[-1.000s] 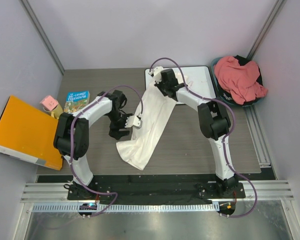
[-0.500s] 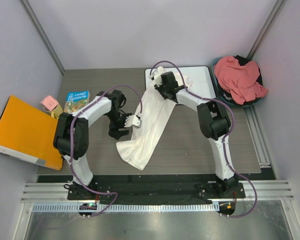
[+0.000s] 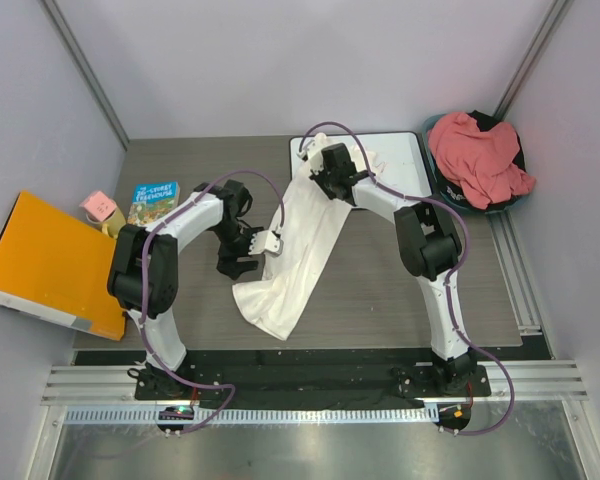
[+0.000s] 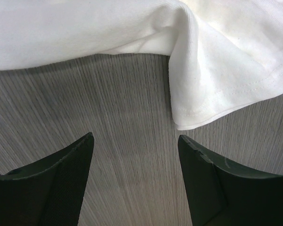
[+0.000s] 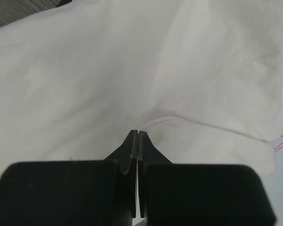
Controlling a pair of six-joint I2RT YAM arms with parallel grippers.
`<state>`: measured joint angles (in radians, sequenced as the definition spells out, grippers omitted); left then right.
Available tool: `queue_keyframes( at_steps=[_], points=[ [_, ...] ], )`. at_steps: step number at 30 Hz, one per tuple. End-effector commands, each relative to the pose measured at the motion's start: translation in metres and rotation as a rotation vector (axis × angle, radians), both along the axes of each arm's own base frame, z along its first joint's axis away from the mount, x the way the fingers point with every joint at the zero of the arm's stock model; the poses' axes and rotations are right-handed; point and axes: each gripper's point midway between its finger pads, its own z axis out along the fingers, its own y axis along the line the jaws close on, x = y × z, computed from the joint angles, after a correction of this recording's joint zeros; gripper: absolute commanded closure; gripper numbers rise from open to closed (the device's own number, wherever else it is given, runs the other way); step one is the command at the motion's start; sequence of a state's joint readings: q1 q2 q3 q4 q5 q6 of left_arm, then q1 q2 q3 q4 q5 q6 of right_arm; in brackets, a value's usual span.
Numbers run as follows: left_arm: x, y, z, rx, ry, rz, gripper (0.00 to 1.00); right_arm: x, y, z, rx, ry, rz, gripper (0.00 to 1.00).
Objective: Fold and stack the t-shirts
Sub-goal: Rotate the tshirt 90 degrees
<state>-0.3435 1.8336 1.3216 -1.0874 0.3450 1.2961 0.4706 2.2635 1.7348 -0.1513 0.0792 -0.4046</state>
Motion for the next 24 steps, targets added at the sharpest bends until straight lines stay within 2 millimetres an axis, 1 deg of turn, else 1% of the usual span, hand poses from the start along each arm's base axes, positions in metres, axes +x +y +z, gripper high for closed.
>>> queue_keyframes(
  at_steps=[1, 6, 7, 8, 9, 11, 12, 13, 14, 16, 17, 18, 20, 21, 24],
  points=[
    [0.014, -0.005, 0.006, -0.042, -0.039, -0.009, 0.28, -0.006, 0.007, 0.056, 0.047, -0.078, 0.027, 0.99],
    [0.012, -0.006, 0.008, -0.047, -0.036, -0.008, 0.28, -0.019, -0.004, 0.065, 0.027, -0.078, 0.015, 0.99],
    [0.011, -0.005, 0.008, -0.046, -0.033, -0.009, 0.28, -0.025, -0.007, 0.061, 0.02, -0.063, 0.015, 0.99],
    [0.011, -0.005, 0.008, -0.046, -0.034, -0.008, 0.28, -0.028, -0.009, 0.068, 0.024, -0.07, 0.015, 0.99],
    [0.01, -0.005, 0.008, -0.044, -0.033, -0.008, 0.28, -0.034, -0.013, 0.062, 0.015, -0.053, 0.011, 0.99],
    [0.01, -0.005, 0.008, -0.046, -0.033, -0.013, 0.28, -0.041, -0.015, 0.066, 0.017, -0.048, 0.014, 0.99],
    [0.011, -0.005, 0.008, -0.047, -0.036, -0.013, 0.27, -0.046, -0.018, 0.061, 0.009, -0.035, 0.013, 0.99],
    [0.011, -0.005, 0.009, -0.048, -0.039, -0.016, 0.28, -0.049, -0.019, 0.059, 0.003, -0.029, 0.015, 0.99],
    [0.011, -0.005, 0.01, -0.05, -0.04, -0.018, 0.28, -0.052, -0.021, 0.061, 0.002, -0.029, 0.016, 0.99],
    [0.013, -0.006, 0.01, -0.05, -0.045, -0.019, 0.28, -0.057, -0.027, 0.054, -0.017, -0.016, 0.007, 0.99],
    [0.013, -0.005, 0.011, -0.049, -0.047, -0.019, 0.28, -0.06, -0.029, 0.056, -0.02, -0.019, 0.006, 0.99],
    [0.012, -0.005, 0.011, -0.049, -0.045, -0.021, 0.27, -0.064, -0.032, 0.052, -0.029, -0.01, 0.004, 0.99],
    [0.012, -0.005, 0.012, -0.048, -0.049, -0.022, 0.28, -0.067, -0.036, 0.052, -0.038, -0.009, 0.003, 0.99],
    [0.012, -0.005, 0.011, -0.048, -0.047, -0.022, 0.28, -0.071, -0.04, 0.047, -0.051, 0.0, -0.003, 0.99],
    [0.011, -0.004, 0.012, -0.047, -0.049, -0.021, 0.28, -0.078, -0.046, 0.042, -0.071, 0.005, -0.008, 0.99]
  ],
)
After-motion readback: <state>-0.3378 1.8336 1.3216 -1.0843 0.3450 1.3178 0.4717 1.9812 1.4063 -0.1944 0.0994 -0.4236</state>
